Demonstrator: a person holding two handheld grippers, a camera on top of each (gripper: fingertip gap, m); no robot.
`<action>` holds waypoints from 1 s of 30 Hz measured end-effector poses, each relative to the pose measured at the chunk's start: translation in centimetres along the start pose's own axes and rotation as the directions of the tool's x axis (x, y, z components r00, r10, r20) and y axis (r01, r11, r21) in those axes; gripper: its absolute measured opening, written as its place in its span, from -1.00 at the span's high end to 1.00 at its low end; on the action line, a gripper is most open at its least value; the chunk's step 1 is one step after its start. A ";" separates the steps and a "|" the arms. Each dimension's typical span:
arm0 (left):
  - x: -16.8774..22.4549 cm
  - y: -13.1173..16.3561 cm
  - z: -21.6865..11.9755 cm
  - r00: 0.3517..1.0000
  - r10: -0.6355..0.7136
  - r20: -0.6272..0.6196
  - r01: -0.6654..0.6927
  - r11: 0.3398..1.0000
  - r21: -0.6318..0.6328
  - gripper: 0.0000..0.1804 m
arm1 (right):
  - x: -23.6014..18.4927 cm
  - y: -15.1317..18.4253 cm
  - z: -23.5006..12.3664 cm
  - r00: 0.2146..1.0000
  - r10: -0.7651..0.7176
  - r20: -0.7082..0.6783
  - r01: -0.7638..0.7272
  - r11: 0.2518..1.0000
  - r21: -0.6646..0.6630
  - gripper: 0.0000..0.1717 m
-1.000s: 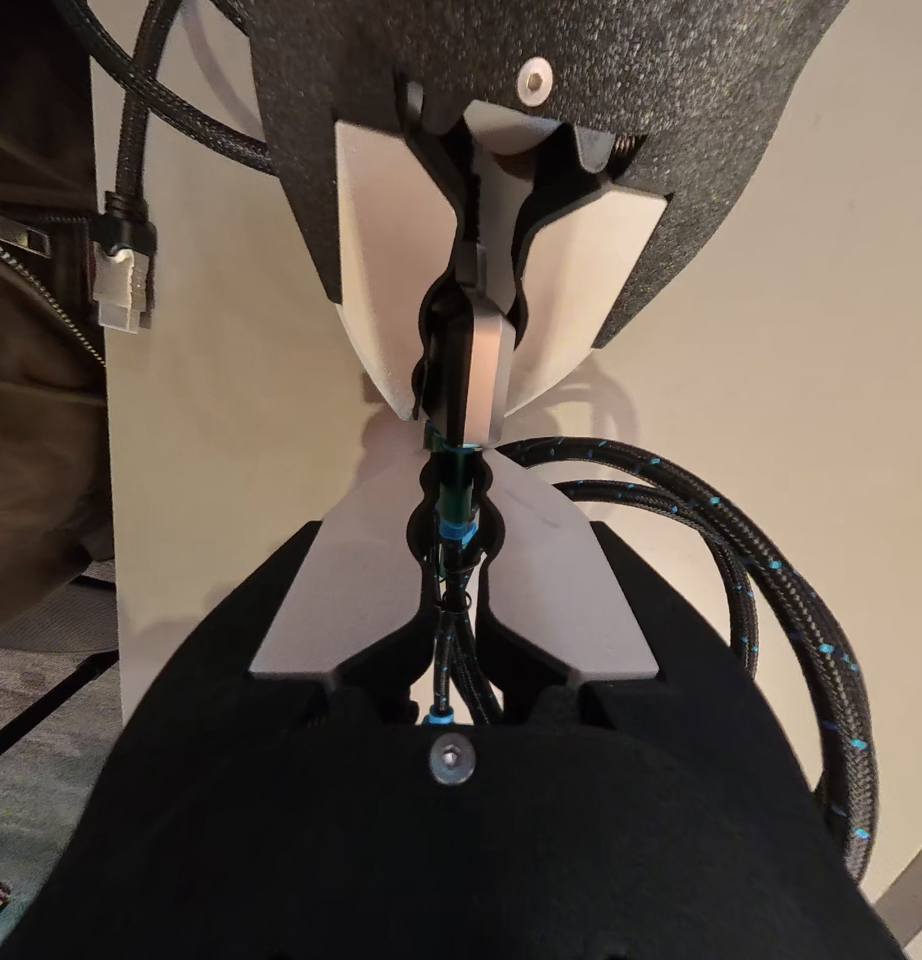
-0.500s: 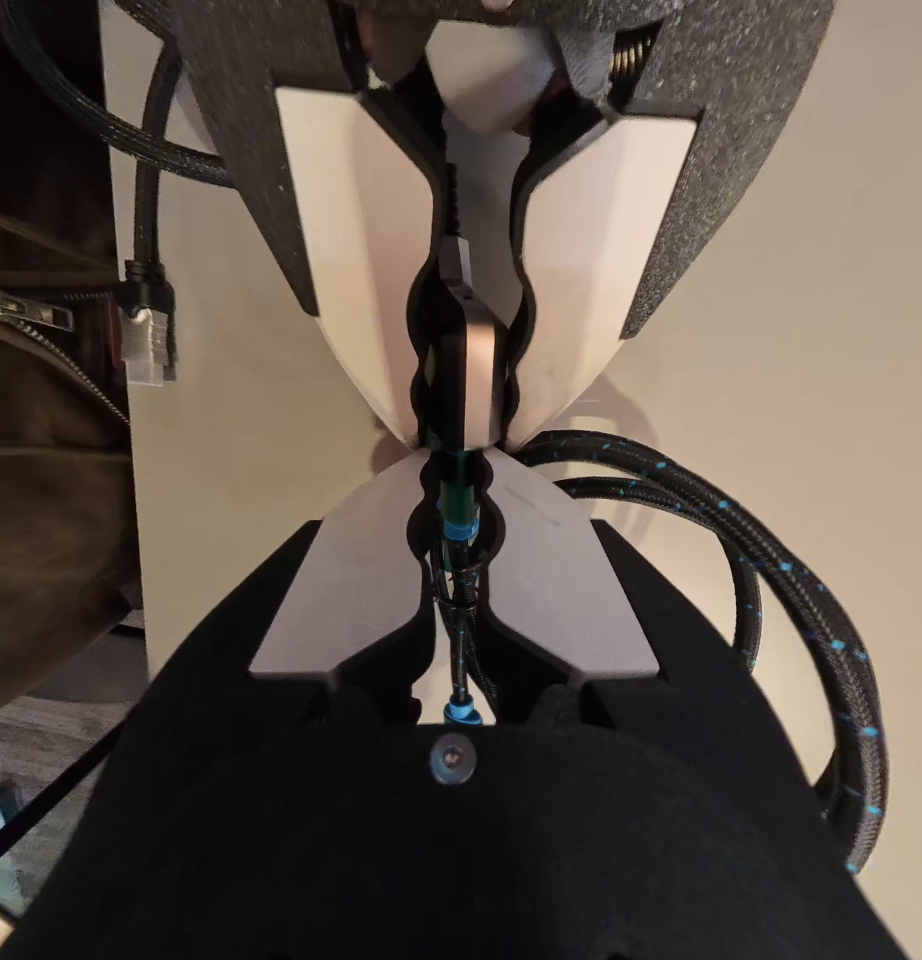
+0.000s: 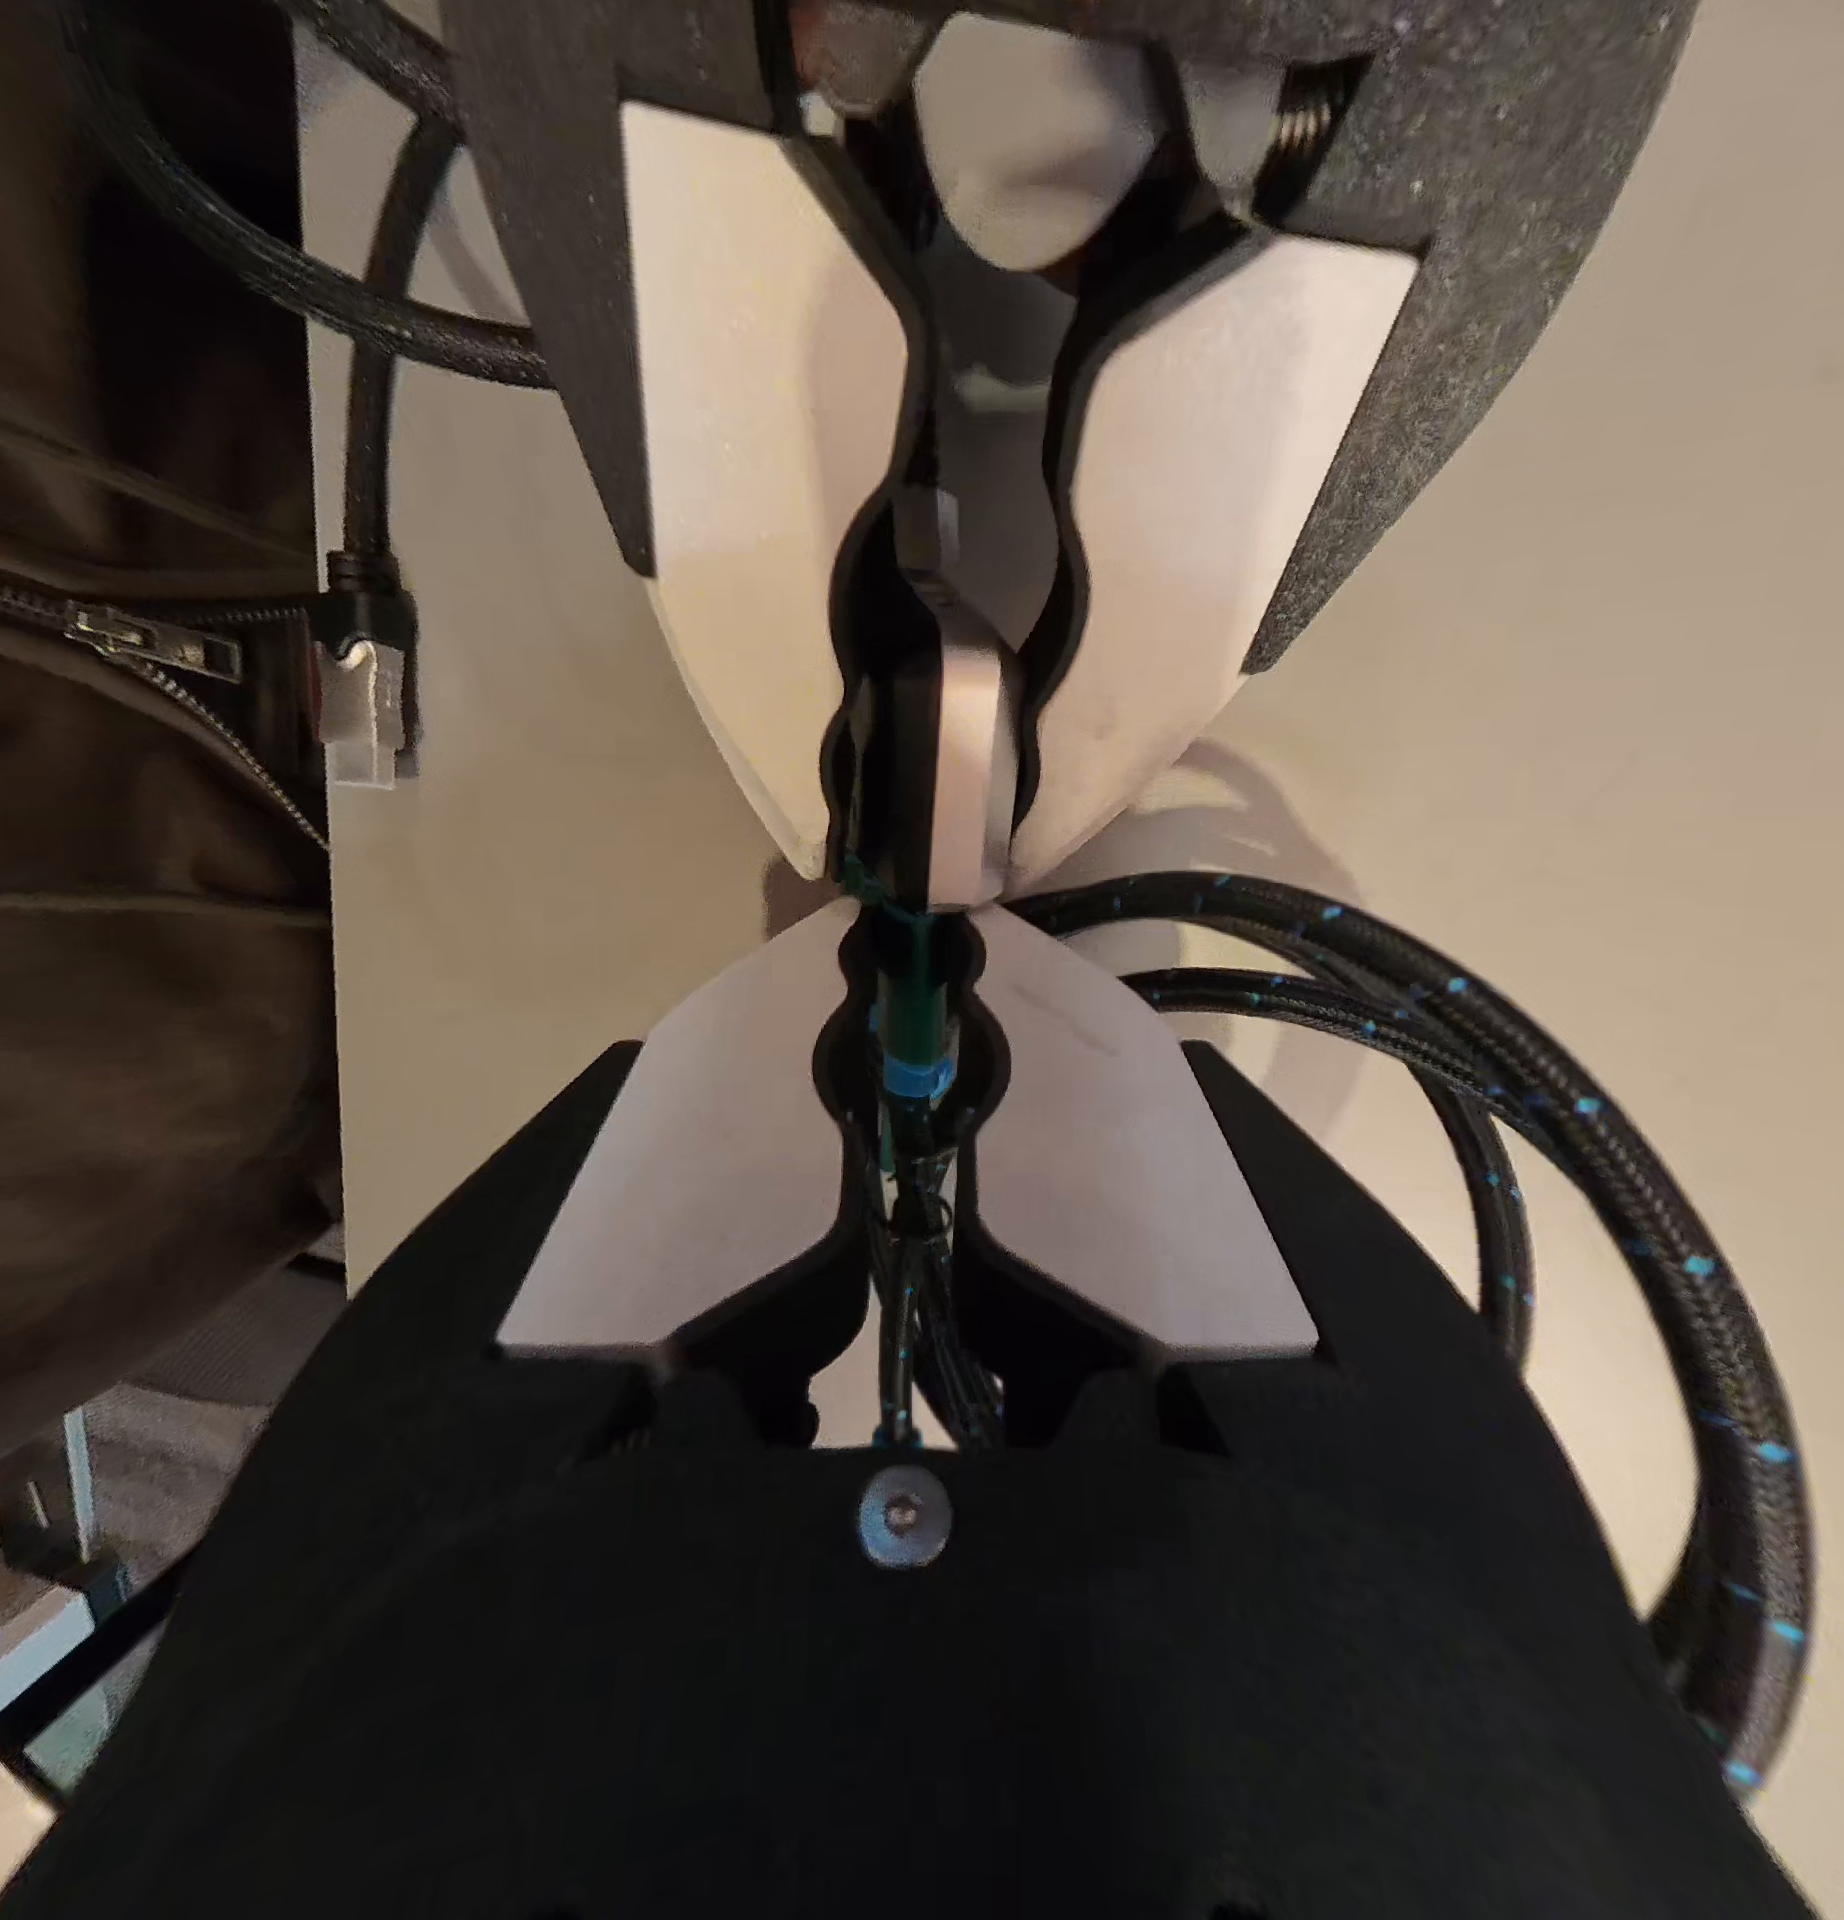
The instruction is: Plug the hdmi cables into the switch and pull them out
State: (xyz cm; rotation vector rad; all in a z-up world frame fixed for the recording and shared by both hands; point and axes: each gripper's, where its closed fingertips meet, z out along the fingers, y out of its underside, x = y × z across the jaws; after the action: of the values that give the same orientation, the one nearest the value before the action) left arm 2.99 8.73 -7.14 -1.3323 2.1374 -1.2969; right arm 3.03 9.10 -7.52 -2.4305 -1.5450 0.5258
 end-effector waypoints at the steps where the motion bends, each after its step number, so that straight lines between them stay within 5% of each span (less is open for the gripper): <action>1: 0.0 0.0 0.0 1.000 0.021 0.007 -0.021 1.000 -0.001 0.72 | -0.1 -0.1 0.0 1.000 0.008 0.011 -0.008 1.000 0.019 0.87; 14: -0.3 -0.3 -0.3 0.996 0.086 0.038 -0.086 0.996 0.004 0.73 | -0.2 -0.1 -0.8 0.977 0.177 0.121 -0.190 0.977 0.099 0.86; 21: -0.9 -0.6 -0.6 0.997 0.064 0.043 -0.066 0.997 0.049 0.74 | 0.7 -0.2 -1.5 0.998 0.028 -0.047 -0.025 0.998 0.056 0.86; 26: -1.9 0.3 -1.7 0.983 0.129 0.133 -0.128 0.992 -0.015 0.73 | 2.4 2.5 -2.3 0.989 0.088 -0.122 -0.093 0.995 -0.035 0.86; 28: -3.5 0.6 -3.9 0.987 0.035 0.157 -0.045 0.997 0.062 0.74 | 2.7 3.7 -4.1 0.984 0.161 -0.077 -0.156 0.985 0.069 0.86; 30: -3.0 0.0 -4.1 0.997 -0.006 0.080 -0.003 0.994 0.114 0.74 | 1.3 3.0 -5.0 0.993 0.077 -0.087 -0.068 0.992 0.103 0.85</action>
State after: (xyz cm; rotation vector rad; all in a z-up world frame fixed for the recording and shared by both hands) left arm 1.94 13.40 -5.48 -1.3167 1.9789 -1.3214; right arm 8.05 9.07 -4.33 -2.4068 -1.3652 0.4862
